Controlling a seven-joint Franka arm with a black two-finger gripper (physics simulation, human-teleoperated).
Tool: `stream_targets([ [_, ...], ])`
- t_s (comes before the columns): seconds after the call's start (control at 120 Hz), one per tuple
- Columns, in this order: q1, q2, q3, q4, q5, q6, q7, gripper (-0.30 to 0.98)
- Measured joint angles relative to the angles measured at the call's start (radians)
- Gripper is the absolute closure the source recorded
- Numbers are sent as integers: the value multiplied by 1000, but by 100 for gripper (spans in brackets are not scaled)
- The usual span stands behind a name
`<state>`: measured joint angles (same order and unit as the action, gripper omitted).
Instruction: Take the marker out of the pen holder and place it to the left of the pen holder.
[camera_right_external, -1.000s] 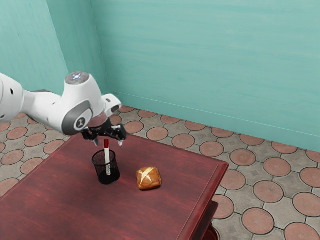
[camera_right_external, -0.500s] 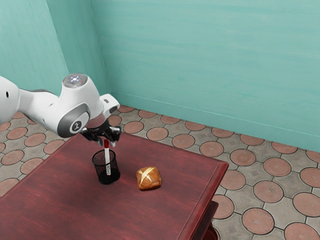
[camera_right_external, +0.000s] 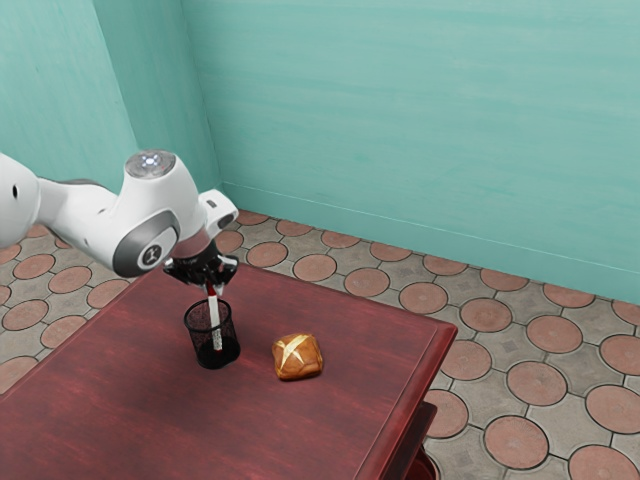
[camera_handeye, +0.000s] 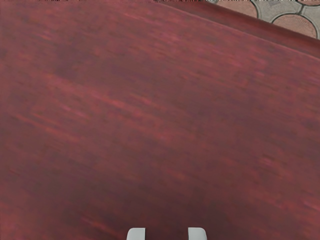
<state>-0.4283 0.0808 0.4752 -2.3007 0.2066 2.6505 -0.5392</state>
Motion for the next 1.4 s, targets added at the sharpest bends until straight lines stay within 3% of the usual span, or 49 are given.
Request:
stream_targets([
  [0.367,14,-141,-10,99,75,-148,-40,78],
  [0.6,104,-190,-20,224,82,-494,-78,77],
  [0.758,160,-168,-20,220,35,-710,-91,77],
  [0.942,167,-146,-21,195,-3,-830,-95,76],
  [1.4,235,80,-20,194,-126,-789,-40,74],
])
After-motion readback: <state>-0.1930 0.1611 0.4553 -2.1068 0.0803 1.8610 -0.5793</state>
